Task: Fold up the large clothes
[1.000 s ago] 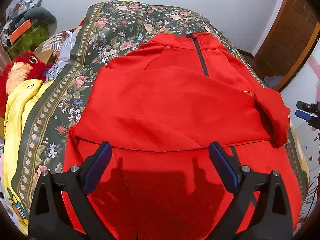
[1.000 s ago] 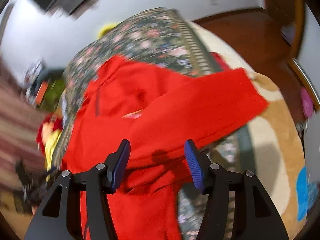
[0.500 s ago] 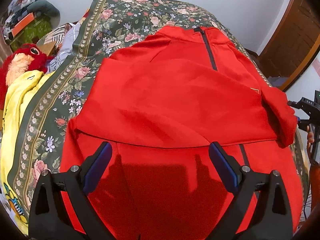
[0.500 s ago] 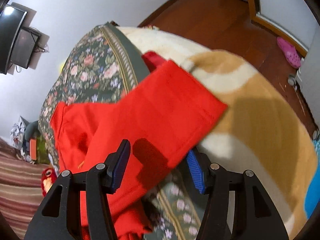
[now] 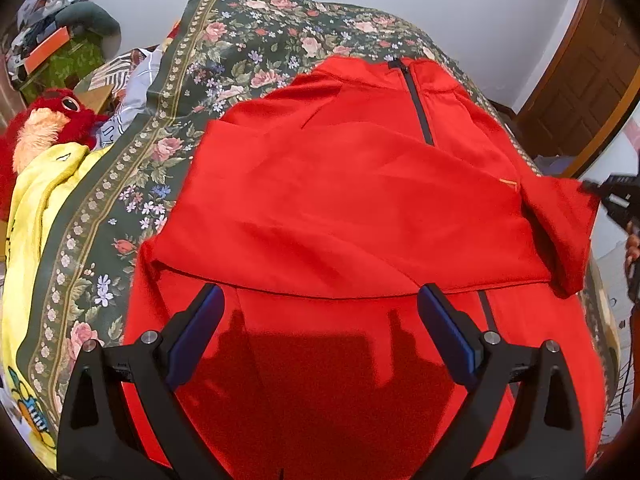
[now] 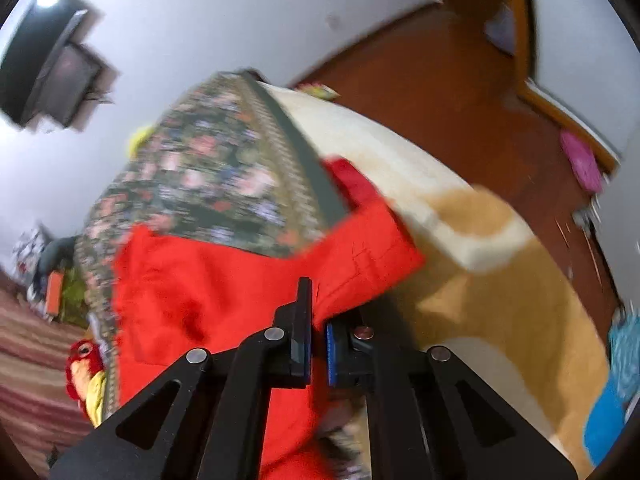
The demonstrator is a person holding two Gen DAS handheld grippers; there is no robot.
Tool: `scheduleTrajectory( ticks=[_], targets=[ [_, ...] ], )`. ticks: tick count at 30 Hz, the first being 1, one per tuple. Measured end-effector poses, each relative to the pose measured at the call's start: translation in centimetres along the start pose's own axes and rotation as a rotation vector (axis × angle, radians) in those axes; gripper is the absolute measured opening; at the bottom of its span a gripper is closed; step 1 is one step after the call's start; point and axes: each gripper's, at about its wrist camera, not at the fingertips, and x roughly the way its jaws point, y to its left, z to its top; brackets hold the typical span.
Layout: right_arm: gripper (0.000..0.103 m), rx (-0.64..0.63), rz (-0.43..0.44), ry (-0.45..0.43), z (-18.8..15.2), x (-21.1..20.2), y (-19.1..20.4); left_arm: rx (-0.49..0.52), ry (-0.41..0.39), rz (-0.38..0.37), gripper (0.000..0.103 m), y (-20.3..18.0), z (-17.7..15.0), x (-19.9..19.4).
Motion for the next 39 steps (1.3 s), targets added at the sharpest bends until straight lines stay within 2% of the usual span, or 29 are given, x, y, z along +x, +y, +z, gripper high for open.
scheduleTrajectory(
  ticks=[4,8,11,14,17,23,28,32,34,36,37,39],
  targets=[
    [0.005,-0.144,0.103,-0.058,0.6,-3.4,6.7,-0.009,-0.02,-0.012,0.098,0.2,0.1,-0.8],
    [0.005,-0.278,0.207,-0.079,-0.2,-5.7,13.7,-0.008,-0.047,-0.019,0.098,0.2,0.2,-2.0],
    [0.005,-0.351,0.291,-0.047,-2.1,-5.9,18.3,-0.015,-0.074,-0.029,0.098,0.5,0.4,-3.2],
    [0.005,-0.42,0.329,-0.01,-4.3,-4.5,22.4,-0.022,-0.105,-0.033,0.098,1.1,0.4,-4.5],
    [0.005,-0.479,0.354,0.071,-7.6,-1.8,25.8,-0.029,-0.133,-0.025,0.098,2.0,0.3,-6.0],
    [0.005,-0.571,0.344,0.271,-15.2,4.3,29.2,-0.064,-0.172,0.01,0.098,4.9,-0.3,-8.1],
    [0.005,-0.645,0.27,0.448,-21.2,9.5,29.3,-0.123,-0.177,0.038,0.098,7.8,-1.2,-8.8],
    [0.005,-0.682,0.219,0.546,-24.7,12.0,28.3,-0.175,-0.158,0.041,0.098,9.7,-2.0,-8.6],
    [0.005,-0.672,0.189,0.58,-25.4,12.7,27.6,-0.197,-0.151,0.042,0.098,10.3,-2.3,-8.5],
    [0.008,-0.656,0.159,0.657,-25.7,13.4,27.1,-0.212,-0.148,0.04,0.098,10.6,-2.6,-8.5],
    [0.017,-0.648,0.151,0.686,-25.7,13.6,27.0,-0.219,-0.147,0.037,0.098,10.7,-2.7,-8.5],
    [0.023,-0.626,0.175,0.721,-25.3,13.0,26.5,-0.233,-0.144,0.024,0.098,10.8,-2.7,-8.5]
  ],
)
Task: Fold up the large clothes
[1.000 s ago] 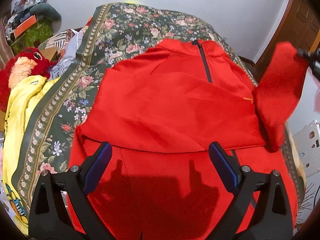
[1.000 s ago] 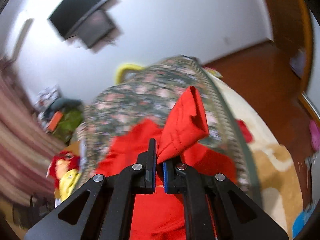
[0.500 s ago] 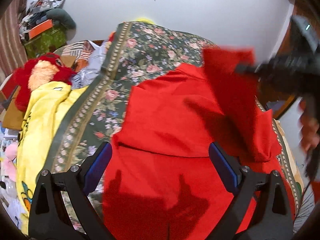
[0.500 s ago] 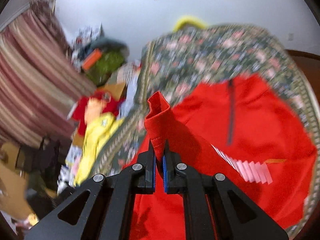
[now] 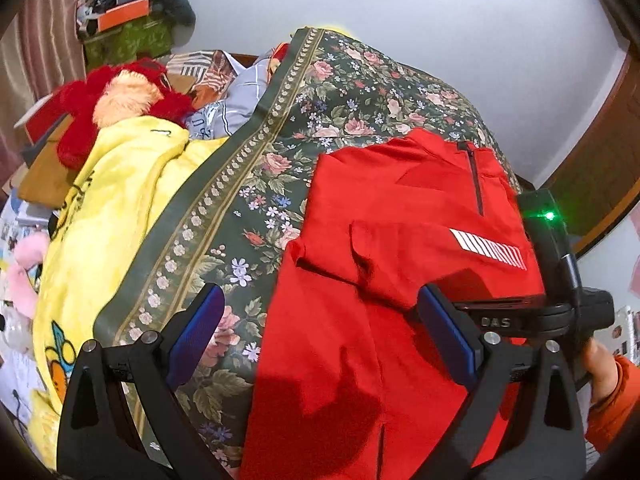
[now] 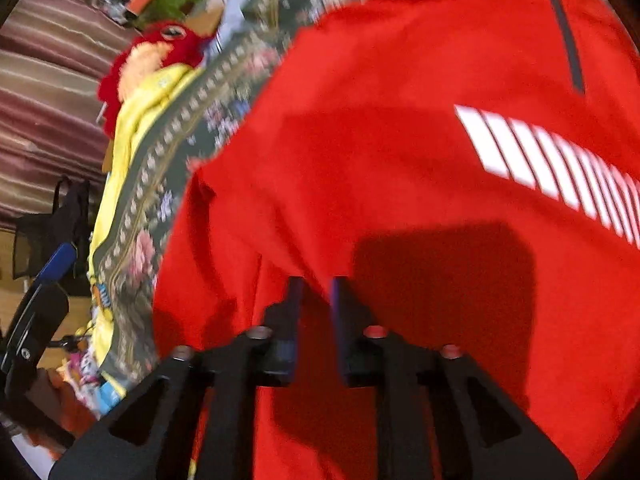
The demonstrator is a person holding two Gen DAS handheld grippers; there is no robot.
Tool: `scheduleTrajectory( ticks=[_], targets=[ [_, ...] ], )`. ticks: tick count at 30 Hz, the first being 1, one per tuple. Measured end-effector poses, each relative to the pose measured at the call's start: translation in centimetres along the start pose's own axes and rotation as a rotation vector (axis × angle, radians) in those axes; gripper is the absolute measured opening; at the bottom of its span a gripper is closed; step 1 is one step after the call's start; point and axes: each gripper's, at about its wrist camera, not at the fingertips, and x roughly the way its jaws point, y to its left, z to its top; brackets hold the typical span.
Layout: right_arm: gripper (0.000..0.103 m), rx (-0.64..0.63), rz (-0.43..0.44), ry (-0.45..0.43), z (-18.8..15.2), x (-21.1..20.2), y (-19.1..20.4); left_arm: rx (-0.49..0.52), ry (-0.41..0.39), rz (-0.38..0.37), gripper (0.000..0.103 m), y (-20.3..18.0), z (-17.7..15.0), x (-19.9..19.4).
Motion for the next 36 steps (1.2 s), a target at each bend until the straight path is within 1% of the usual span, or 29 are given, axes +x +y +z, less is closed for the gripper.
scheduleTrajectory(
  ticks=[1,2,4,6,8,9,11,13,16,18,20,21,23,25,26,29,31,32,34,35,36],
  targets=[
    [0.03,-0.001,-0.006,-0.023,-0.1,-1.1,-0.2,-0.008,0.003,-0.005,0.098,0.0,0.0,0.0],
    [0.04,-0.011,-0.025,-0.051,-0.3,-2.2,-0.4,-0.013,0.006,-0.013,0.098,-0.1,0.0,0.0],
    [0.046,-0.042,-0.052,-0.12,-0.6,-4.8,-0.7,-0.02,0.012,-0.031,0.098,-0.2,0.2,0.1],
    [0.049,-0.062,-0.07,-0.171,-0.9,-7.0,-1.2,-0.029,0.022,-0.057,0.098,-0.6,0.2,0.3],
    [0.051,-0.058,-0.085,-0.246,-1.6,-10.1,-2.6,-0.049,0.038,-0.101,0.098,-1.1,0.2,0.6],
    [0.052,-0.046,-0.093,-0.282,-1.8,-11.4,-3.3,-0.055,0.046,-0.117,0.098,-1.2,0.2,0.7],
    [0.057,-0.009,-0.123,-0.349,-2.6,-13.8,-5.1,-0.076,0.078,-0.174,0.098,-1.9,-0.1,1.4],
    [0.057,0.03,-0.156,-0.403,-3.3,-15.5,-7.0,-0.094,0.11,-0.222,0.098,-2.6,-0.3,2.3],
    [0.057,0.083,-0.216,-0.438,-4.7,-17.3,-9.6,-0.133,0.172,-0.297,0.098,-3.5,-0.9,4.0],
    [0.057,0.117,-0.261,-0.452,-6.0,-18.3,-11.5,-0.171,0.214,-0.325,0.097,-3.6,-1.2,5.6],
    [0.057,0.145,-0.308,-0.459,-7.6,-18.9,-13.4,-0.234,0.261,-0.354,0.095,-3.4,-1.6,7.6],
    [0.057,0.151,-0.317,-0.459,-8.2,-19.5,-14.2,-0.254,0.274,-0.357,0.091,-3.2,-1.7,8.2],
    [0.057,0.178,-0.336,-0.468,-9.7,-19.8,-15.5,-0.324,0.309,-0.354,0.088,-2.5,-2.1,10.2],
    [0.057,0.206,-0.343,-0.473,-11.0,-20.3,-16.7,-0.373,0.327,-0.351,0.08,-1.8,-2.3,11.5],
    [0.057,0.219,-0.346,-0.476,-11.4,-20.5,-17.2,-0.389,0.335,-0.346,0.079,-1.5,-2.4,12.3],
    [0.057,0.269,-0.342,-0.491,-12.7,-20.8,-18.7,-0.41,0.341,-0.341,0.07,-1.4,-2.4,13.8],
    [0.057,0.303,-0.325,-0.496,-13.5,-21.0,-19.8,-0.402,0.341,-0.314,0.06,-1.4,-2.3,14.6],
    [0.057,0.32,-0.315,-0.498,-13.7,-20.9,-20.2,-0.386,0.333,-0.299,0.058,-1.6,-2.1,14.9],
    [0.057,0.344,-0.301,-0.498,-13.9,-20.7,-20.8,-0.36,0.315,-0.259,0.045,-2.0,-1.6,15.2],
    [0.057,0.352,-0.298,-0.496,-13.9,-20.6,-21.0,-0.342,0.301,-0.232,0.041,-2.3,-1.3,15.2],
    [0.057,0.357,-0.297,-0.498,-13.9,-20.5,-21.1,-0.33,0.29,-0.213,0.028,-2.3,-1.1,15.2]
  ],
)
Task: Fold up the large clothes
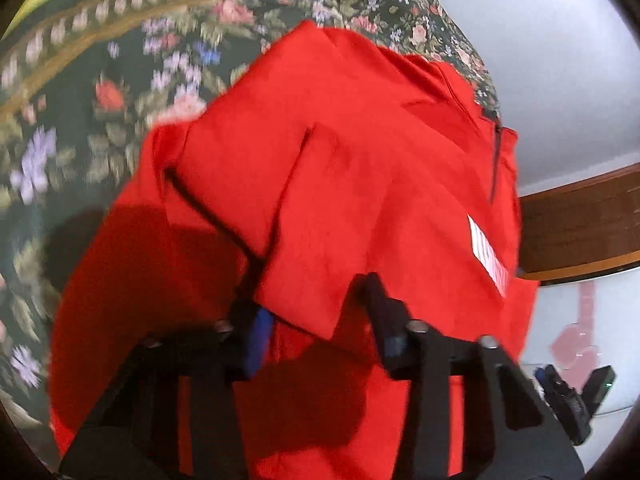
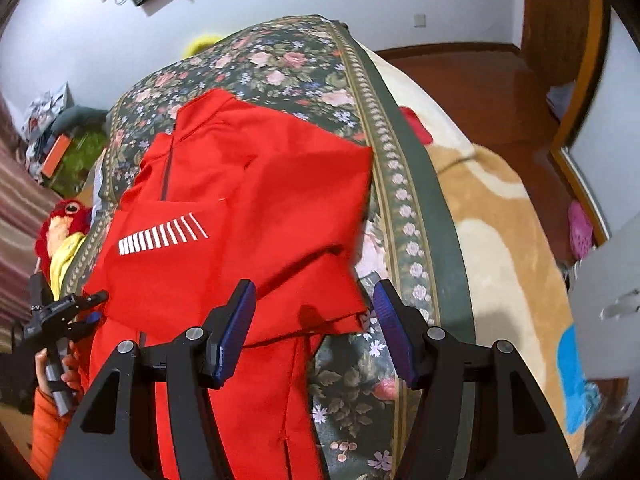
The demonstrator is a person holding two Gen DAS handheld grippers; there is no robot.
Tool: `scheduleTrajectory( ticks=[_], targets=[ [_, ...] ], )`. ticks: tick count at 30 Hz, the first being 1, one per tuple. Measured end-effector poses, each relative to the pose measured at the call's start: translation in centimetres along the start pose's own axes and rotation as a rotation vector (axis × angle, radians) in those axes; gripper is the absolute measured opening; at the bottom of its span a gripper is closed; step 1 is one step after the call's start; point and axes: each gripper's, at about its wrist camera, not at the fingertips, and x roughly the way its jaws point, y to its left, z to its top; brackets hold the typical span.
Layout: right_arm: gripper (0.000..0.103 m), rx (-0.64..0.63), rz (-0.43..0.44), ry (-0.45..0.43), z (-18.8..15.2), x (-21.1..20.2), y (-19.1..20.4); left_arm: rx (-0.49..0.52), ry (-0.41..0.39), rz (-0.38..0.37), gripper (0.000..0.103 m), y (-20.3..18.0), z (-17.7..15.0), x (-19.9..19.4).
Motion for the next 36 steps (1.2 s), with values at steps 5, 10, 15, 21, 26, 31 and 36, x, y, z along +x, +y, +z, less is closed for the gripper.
scheduleTrajectory(
  ticks=[5,10,15,21,26,31,36],
  targets=[
    [0.057,-0.003,-0.004,0.003,-0.4,0.4,-0.2,0.192,-0.143,0.14,0.004,-3.6,0.1,-2.5],
    [0.057,-0.021,-0.021,0.012,-0.2,1.1,-0.1,0.37,-0.299,0.154,0.004,-9.3,0.1,-6.4],
    [0.057,-0.034,-0.018,0.008,0.4,1.3,0.5,0.456,-0.381,0.08,0.004,-14.3,1.8,-9.7],
    [0.057,-0.064,-0.011,0.002,1.3,1.6,2.0,0.559,-0.412,0.059,0.004,-17.3,2.7,-12.0],
    [0.057,-0.104,-0.015,0.033,1.3,3.1,3.4,0.572,-0.355,0.097,0.004,-15.5,2.5,-11.4],
    [0.057,-0.141,-0.029,0.097,0.6,5.4,4.3,0.457,-0.223,0.097,0.004,-10.3,3.3,-9.0],
    [0.057,-0.213,-0.091,0.131,-0.7,7.1,4.9,0.424,-0.152,0.165,0.004,-6.4,2.9,-7.0]
  ],
)
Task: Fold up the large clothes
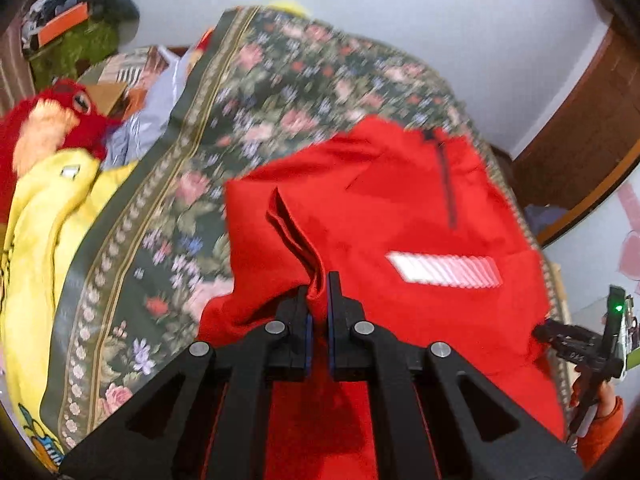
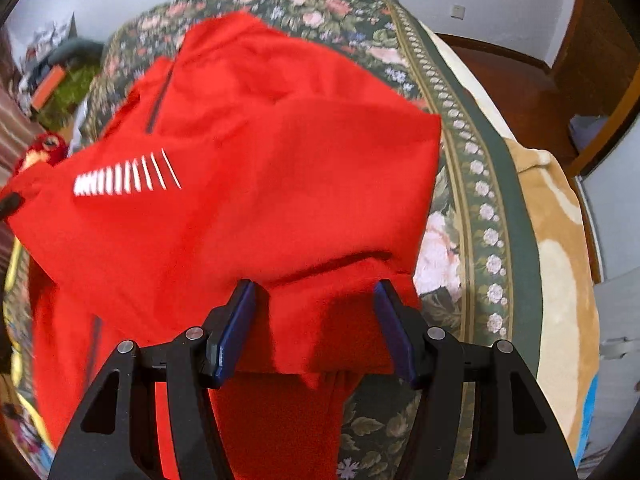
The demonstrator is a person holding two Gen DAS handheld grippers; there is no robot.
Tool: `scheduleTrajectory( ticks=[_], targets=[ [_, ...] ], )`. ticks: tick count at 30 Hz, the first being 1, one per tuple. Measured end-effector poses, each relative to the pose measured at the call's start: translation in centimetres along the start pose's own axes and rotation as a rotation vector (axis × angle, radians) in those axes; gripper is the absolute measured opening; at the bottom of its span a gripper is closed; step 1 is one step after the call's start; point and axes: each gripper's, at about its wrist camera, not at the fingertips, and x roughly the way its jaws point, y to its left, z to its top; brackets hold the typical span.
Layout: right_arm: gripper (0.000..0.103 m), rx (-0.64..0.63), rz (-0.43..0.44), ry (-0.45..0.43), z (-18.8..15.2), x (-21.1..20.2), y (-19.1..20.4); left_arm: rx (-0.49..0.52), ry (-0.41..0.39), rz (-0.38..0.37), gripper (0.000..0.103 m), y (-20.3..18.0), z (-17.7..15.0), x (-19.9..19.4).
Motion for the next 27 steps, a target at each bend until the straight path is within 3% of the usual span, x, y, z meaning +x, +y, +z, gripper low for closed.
scheduleTrajectory(
  ticks=[4,11,16,21,27],
  targets=[
    [0.058,-0.012,0.005,-0.004,-0.2,-0.3,0.0,-0.007,0.036,0.018,0.004,1.2,-1.1,0.7],
    [0.058,0.001,0.01,-0.008,-0.3,-0.2,0.0,-0.011,0.077,-0.019,0.004,1.0,-2.8,0.1],
    [0.058,0.002,0.012,-0.008,-0.5,-0.2,0.0,0.058,0.06,0.03,0.004,-0.5,-3.1,-1.2],
    [0.058,0.008,0.013,-0.002,-0.4,-0.4,0.0,0.133,-0.06,0.063,0.004,-2.8,-1.4,-3.7],
    [0.058,0.011,0.029,-0.008,-0.1,-1.0,0.2,0.133,-0.163,0.073,0.004,-2.9,1.7,-5.5]
  ],
)
